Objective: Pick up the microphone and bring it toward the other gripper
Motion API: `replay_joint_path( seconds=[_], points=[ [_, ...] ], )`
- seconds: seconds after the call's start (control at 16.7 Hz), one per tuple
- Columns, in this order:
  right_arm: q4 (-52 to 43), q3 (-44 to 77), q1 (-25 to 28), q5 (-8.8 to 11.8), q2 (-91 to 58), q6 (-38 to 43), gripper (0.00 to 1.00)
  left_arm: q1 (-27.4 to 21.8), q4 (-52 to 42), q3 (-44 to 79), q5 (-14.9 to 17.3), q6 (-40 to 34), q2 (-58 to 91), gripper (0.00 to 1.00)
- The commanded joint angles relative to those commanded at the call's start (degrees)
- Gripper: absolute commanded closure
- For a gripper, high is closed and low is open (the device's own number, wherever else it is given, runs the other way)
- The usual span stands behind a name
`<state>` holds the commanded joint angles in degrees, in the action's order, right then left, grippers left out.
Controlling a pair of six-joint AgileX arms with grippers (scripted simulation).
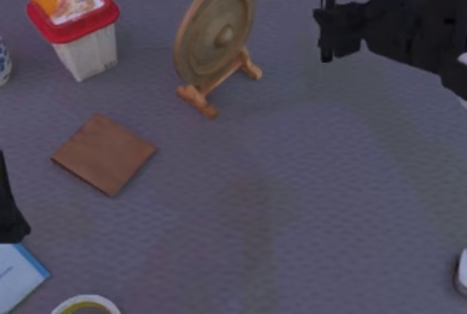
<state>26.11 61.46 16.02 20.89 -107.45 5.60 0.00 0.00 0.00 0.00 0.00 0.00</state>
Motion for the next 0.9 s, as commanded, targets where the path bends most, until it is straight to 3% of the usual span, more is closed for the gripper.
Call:
replay_joint_path(
  seconds=[0.24,0.42,0.78,0.9],
  points=[
    [14.41,-4.52,-0.23,5.33,5.0,-3.23,1.0,0.0,0.0,0.0,0.0,0.0,0.0,0.0],
    [18.87,-6.04,-0.34,7.22,7.21,-4.49,1.0,0.0,0.0,0.0,0.0,0.0,0.0,0.0],
    [19.01,-5.94,0.13,7.09,7.28,-4.42,1.0,0.0,0.0,0.0,0.0,0.0,0.0,0.0],
    [18.86,-6.76,2.12,5.09,8.56,-4.3,1.0,0.0,0.0,0.0,0.0,0.0,0.0,0.0]
  ],
)
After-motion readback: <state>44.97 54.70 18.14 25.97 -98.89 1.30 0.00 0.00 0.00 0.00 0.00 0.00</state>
